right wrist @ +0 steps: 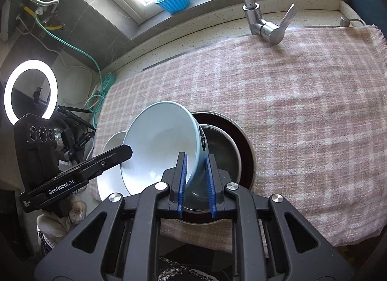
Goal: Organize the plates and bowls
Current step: 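Lift the pale blue bowl and carry it over the bowl stack, then lower the pale blue bowl into the red-bottomed bowl and open the right gripper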
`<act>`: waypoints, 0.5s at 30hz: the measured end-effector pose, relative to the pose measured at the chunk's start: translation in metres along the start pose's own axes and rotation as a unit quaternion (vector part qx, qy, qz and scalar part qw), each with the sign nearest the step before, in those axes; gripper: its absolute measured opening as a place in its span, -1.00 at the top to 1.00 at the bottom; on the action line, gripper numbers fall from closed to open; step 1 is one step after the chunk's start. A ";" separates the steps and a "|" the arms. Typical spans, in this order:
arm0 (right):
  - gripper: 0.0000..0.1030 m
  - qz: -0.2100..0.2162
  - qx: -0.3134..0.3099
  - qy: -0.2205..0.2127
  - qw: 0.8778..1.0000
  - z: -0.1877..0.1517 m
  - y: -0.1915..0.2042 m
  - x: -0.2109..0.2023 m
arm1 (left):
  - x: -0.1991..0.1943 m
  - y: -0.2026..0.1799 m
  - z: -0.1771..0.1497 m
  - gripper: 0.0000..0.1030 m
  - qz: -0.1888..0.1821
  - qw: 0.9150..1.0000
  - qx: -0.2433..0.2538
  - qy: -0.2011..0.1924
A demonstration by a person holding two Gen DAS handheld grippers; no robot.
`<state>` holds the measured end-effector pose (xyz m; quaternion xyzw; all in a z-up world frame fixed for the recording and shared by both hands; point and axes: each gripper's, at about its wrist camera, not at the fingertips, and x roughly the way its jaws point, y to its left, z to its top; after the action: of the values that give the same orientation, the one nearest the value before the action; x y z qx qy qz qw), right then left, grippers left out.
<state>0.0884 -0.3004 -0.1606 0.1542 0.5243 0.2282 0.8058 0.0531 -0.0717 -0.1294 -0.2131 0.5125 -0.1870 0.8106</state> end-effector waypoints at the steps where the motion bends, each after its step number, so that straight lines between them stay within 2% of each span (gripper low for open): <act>1: 0.69 0.000 0.001 0.001 1.000 -0.001 -0.003 0.000 | 0.002 -0.001 -0.001 0.81 0.002 1.000 0.002 0.002; 15: 0.69 -0.007 0.020 0.018 1.000 -0.010 -0.028 0.014 | 0.024 -0.009 -0.006 0.81 0.014 0.999 0.015 0.032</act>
<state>0.0905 -0.3167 -0.1892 0.1626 0.5445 0.2142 0.7945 0.0568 -0.0932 -0.1450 -0.1874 0.5378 -0.1903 0.7996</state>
